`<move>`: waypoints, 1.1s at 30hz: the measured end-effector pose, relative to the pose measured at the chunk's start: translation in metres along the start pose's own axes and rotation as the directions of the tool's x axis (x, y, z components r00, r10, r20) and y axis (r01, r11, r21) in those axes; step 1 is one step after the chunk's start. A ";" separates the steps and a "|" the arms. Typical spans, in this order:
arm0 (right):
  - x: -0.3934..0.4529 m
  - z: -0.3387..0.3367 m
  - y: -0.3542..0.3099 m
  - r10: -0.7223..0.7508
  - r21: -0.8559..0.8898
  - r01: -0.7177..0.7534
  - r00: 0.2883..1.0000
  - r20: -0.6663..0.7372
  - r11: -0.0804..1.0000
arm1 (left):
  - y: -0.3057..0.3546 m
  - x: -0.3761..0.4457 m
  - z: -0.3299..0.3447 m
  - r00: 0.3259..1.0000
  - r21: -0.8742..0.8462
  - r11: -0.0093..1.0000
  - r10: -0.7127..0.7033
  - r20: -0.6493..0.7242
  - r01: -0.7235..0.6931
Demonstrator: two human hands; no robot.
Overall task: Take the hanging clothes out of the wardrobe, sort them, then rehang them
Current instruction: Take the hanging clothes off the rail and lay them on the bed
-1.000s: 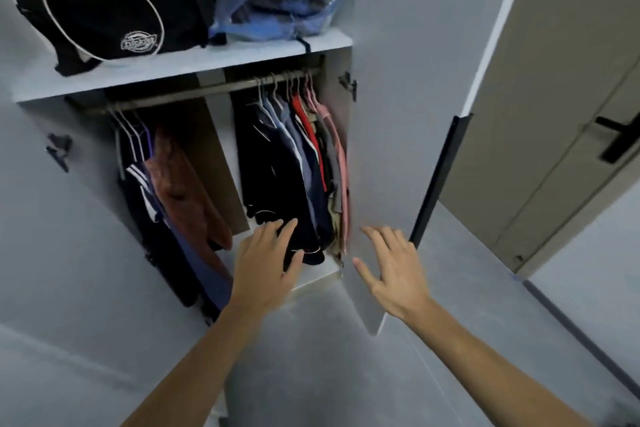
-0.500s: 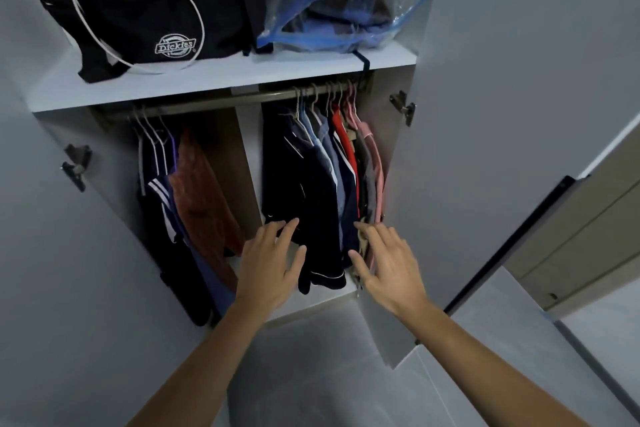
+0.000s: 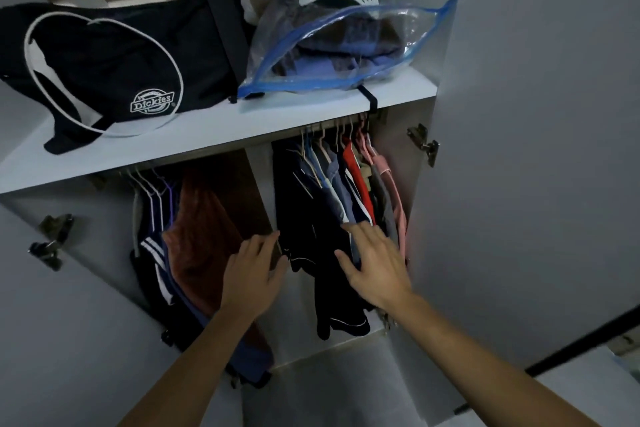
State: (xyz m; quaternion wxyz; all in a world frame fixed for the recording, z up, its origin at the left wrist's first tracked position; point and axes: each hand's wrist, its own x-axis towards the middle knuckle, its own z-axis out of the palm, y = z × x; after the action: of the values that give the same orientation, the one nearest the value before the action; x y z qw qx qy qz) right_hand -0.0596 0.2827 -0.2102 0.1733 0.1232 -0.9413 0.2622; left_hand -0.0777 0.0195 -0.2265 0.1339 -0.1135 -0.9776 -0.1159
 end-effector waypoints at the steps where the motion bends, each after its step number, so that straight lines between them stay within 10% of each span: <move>1: 0.007 0.003 0.000 0.003 -0.002 -0.003 1.000 0.004 1.000 | 0.003 0.010 0.003 1.000 0.005 1.000 0.010 -0.001 -0.010; 33: 0.179 0.164 0.042 0.199 -0.436 -0.282 0.954 -0.225 0.855 | -0.058 0.319 0.139 0.999 -0.246 0.968 0.041 -0.009 -0.042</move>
State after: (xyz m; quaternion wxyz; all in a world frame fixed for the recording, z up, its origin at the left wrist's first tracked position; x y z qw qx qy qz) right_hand -0.2795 0.2044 -0.2909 0.2440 -0.0639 -0.9659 0.0590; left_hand -0.4247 0.0611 -0.2767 0.1230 -0.1493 -0.9529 -0.2334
